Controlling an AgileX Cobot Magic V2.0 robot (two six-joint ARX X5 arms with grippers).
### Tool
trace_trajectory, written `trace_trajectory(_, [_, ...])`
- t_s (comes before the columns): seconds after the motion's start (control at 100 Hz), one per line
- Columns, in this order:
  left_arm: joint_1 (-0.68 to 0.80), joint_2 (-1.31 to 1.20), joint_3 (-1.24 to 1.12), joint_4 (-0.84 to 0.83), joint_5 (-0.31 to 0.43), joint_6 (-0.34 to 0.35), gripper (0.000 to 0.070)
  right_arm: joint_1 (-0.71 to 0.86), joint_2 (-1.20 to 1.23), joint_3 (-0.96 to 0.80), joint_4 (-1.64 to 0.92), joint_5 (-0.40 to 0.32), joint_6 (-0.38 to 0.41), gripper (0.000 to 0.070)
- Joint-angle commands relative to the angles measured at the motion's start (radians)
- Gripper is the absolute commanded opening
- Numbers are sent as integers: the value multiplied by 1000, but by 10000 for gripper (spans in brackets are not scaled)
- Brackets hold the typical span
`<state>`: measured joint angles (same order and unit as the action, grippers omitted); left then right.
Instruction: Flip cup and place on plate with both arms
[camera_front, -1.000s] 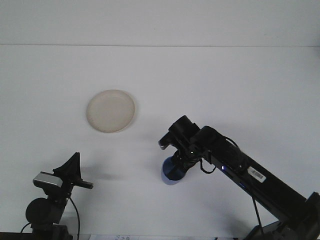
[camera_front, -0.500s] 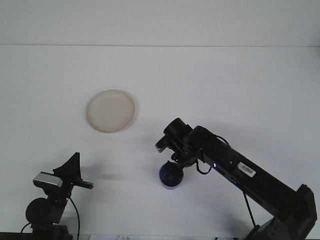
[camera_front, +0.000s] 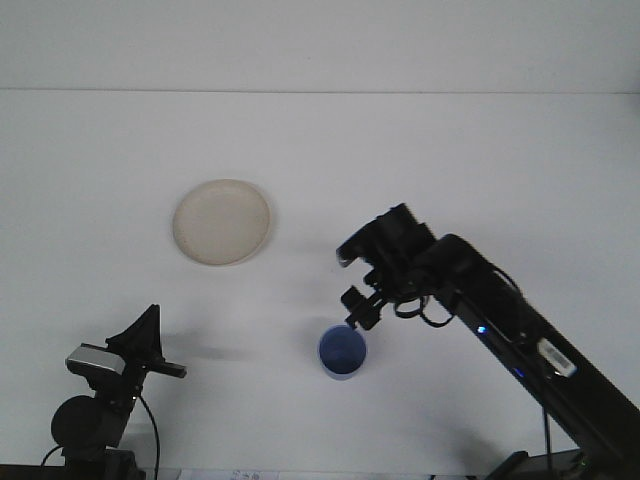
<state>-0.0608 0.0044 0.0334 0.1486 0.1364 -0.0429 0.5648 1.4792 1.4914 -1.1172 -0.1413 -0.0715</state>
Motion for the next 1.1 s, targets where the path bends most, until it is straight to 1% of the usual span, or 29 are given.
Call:
trace_trajectory(0.0, [2, -1, -19, 10, 3, -3, 12, -59, -42, 24, 15, 16, -14, 469])
trace_trajectory(0.15, [2, -1, -19, 10, 3, -3, 12, -247, -200, -3, 67, 86, -13, 469])
trace_trajectory(0.25, [2, -1, -19, 10, 3, -3, 12, -357, -330, -63, 139, 90, -6, 469])
trace_trajectory(0.37, [2, -1, -19, 10, 3, -3, 12, -456, -509, -200, 270, 90, 24, 469])
trace_trajectory(0.48, [2, -1, -19, 10, 3, -3, 12, -492, -672, -365, 395, 90, 32, 469])
trace_trajectory(0.57, [2, -1, -19, 11, 3, -3, 12, -496, -791, -502, 483, 90, 55, 469])
trace_trajectory(0.8, [2, -1, -19, 10, 3, -3, 12, -496, -1040, -775, 586, 90, 98, 457])
trace_trajectory(0.84, [2, -1, -19, 10, 3, -3, 12, -496, -1078, -807, 603, 90, 107, 429])
trace_trajectory(0.87, [2, -1, -19, 10, 3, -3, 12, -496, -1103, -825, 608, 90, 109, 387])
trace_trajectory(0.92, [2, -1, -19, 11, 3, -3, 12, -496, -1137, -846, 617, 92, 109, 280])
trace_trajectory(0.98, [2, -1, -19, 13, -2, -2, 12, -496, -1167, -857, 620, 95, 109, 129])
trace_trajectory(1.03, [2, -1, -19, 10, -5, -3, 12, -496, -1180, -858, 620, 98, 108, 26])
trace_trajectory(1.05, [2, -1, -19, 10, -5, -3, 12, -496, -1184, -858, 621, 98, 107, 0])
trace_trajectory(1.09, [2, -1, -18, 13, -4, -8, 12, -496, -1186, -858, 624, 99, 105, 0])
